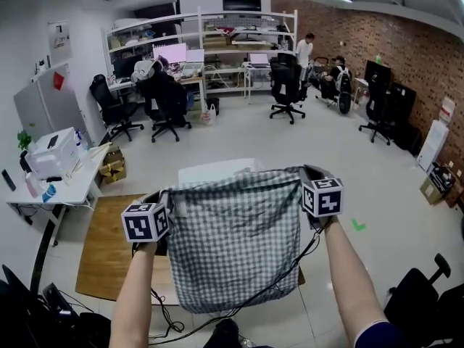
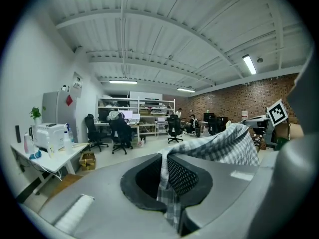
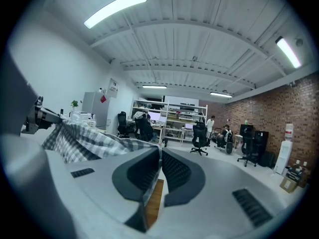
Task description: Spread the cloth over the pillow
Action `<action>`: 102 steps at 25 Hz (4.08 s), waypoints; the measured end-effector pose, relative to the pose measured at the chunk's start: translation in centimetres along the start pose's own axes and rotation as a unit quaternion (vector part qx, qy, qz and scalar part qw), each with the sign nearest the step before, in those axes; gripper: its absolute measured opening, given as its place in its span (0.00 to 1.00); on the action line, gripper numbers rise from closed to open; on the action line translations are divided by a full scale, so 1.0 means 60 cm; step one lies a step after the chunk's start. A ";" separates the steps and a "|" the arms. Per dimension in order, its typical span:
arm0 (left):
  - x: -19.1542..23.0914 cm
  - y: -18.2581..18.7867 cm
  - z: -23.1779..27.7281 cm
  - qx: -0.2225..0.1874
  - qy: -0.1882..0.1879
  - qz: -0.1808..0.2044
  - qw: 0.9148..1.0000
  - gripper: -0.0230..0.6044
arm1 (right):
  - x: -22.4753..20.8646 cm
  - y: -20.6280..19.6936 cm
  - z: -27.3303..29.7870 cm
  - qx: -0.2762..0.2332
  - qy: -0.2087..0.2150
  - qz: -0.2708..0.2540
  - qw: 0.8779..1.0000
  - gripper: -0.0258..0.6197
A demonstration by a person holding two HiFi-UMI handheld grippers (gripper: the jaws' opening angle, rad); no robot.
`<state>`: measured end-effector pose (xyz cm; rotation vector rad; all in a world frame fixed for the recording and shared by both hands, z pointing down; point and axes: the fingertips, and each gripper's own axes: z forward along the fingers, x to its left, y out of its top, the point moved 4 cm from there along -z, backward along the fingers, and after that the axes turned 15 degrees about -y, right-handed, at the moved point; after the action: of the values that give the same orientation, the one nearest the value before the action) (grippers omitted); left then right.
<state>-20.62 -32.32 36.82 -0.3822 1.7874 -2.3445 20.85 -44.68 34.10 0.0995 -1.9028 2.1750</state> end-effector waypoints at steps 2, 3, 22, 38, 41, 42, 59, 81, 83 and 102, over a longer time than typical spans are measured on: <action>0.017 0.003 0.023 0.000 0.001 -0.002 1.000 0.05 | 0.006 0.002 0.029 0.000 0.002 -0.001 1.000 0.09; 0.025 0.005 0.036 0.000 0.001 -0.002 1.000 0.06 | 0.008 0.004 0.044 -0.001 0.001 0.000 1.000 0.09; 0.191 -0.019 0.269 0.043 0.008 -0.052 0.998 0.05 | 0.077 -0.032 0.324 0.055 0.018 0.008 0.998 0.09; 0.322 -0.020 0.423 0.063 0.025 -0.078 0.995 0.05 | 0.143 -0.046 0.534 0.084 0.028 0.004 0.996 0.09; 0.349 -0.023 0.451 0.067 0.029 -0.077 0.994 0.05 | 0.158 -0.050 0.571 0.083 0.029 0.004 0.996 0.09; 0.357 -0.021 0.461 0.067 0.029 -0.075 0.995 0.05 | 0.162 -0.052 0.582 0.082 0.029 0.005 0.996 0.09; 0.443 -0.137 0.593 0.145 0.033 -0.083 0.985 0.05 | 0.214 -0.174 0.725 0.150 0.037 -0.032 0.988 0.09; 0.448 -0.219 0.582 0.165 0.037 -0.116 0.979 0.36 | 0.192 -0.259 0.709 0.197 0.026 0.001 0.980 0.29; 0.452 -0.209 0.567 0.154 0.053 -0.117 0.980 0.36 | 0.185 -0.250 0.699 0.193 0.020 0.004 0.981 0.29; 0.405 -0.146 0.456 0.128 0.064 -0.091 0.986 0.33 | 0.209 -0.213 0.603 0.219 0.091 -0.001 0.971 0.28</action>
<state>-35.30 -62.09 54.51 -0.3770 1.5298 -2.7415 7.64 -77.01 54.34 -0.0187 -1.3028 2.4708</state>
